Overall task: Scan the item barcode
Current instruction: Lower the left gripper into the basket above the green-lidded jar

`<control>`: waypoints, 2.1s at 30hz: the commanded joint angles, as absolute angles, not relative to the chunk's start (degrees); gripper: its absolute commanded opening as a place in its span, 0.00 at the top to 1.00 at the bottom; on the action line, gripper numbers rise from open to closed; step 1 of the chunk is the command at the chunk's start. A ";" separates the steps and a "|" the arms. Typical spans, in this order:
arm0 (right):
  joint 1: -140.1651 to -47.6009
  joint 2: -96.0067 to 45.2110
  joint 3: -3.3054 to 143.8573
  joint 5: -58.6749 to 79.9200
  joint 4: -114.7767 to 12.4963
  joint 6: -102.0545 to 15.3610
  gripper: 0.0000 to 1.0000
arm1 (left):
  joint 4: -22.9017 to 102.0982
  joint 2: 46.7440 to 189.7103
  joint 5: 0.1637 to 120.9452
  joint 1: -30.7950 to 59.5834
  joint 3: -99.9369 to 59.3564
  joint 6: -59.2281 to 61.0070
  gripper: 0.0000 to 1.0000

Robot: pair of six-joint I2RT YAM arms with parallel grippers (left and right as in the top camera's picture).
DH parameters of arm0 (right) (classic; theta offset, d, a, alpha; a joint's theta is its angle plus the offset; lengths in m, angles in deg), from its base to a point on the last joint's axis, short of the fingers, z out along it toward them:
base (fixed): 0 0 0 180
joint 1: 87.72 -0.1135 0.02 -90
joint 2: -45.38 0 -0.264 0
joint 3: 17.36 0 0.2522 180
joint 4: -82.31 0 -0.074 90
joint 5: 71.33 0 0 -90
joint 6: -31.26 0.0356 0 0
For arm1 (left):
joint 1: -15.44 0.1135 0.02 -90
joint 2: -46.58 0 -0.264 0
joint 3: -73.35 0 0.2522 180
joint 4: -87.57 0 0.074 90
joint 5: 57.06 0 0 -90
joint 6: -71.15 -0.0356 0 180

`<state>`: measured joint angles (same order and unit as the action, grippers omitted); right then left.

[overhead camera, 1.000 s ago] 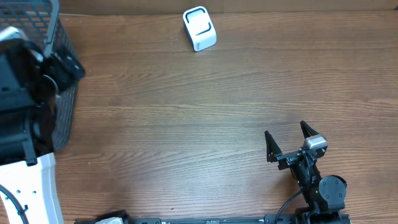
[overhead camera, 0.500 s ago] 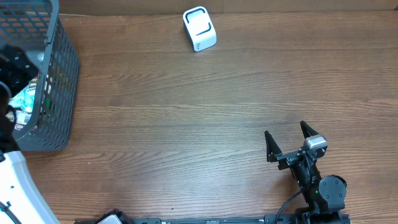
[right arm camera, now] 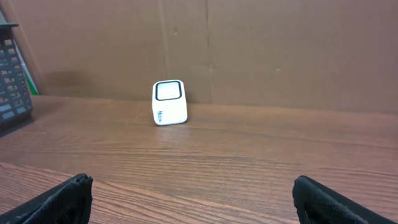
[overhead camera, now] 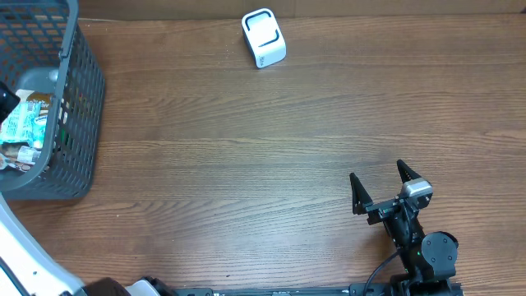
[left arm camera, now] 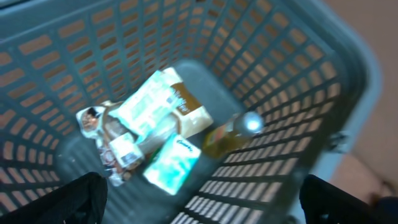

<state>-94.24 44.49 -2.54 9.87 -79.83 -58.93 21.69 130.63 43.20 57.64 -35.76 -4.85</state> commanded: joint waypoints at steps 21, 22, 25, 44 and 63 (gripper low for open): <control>-94.40 44.64 -3.15 9.56 -80.11 -58.80 0.00 | 24.18 134.65 36.99 58.34 -36.95 -13.92 0.00; -94.40 44.64 -3.15 9.56 -80.11 -58.80 0.00 | 24.29 134.65 36.97 58.34 -36.95 -13.92 0.00; -94.40 44.64 -3.15 9.56 -80.11 -58.80 0.00 | 24.62 134.65 36.99 58.34 -36.95 -13.90 0.00; -94.40 44.64 -3.15 9.56 -80.11 -58.80 0.00 | 24.27 134.67 36.99 58.27 -36.90 -13.53 0.00; -94.40 44.64 -3.15 9.56 -80.11 -58.80 0.00 | 23.44 135.42 36.97 58.27 -36.88 -13.55 0.00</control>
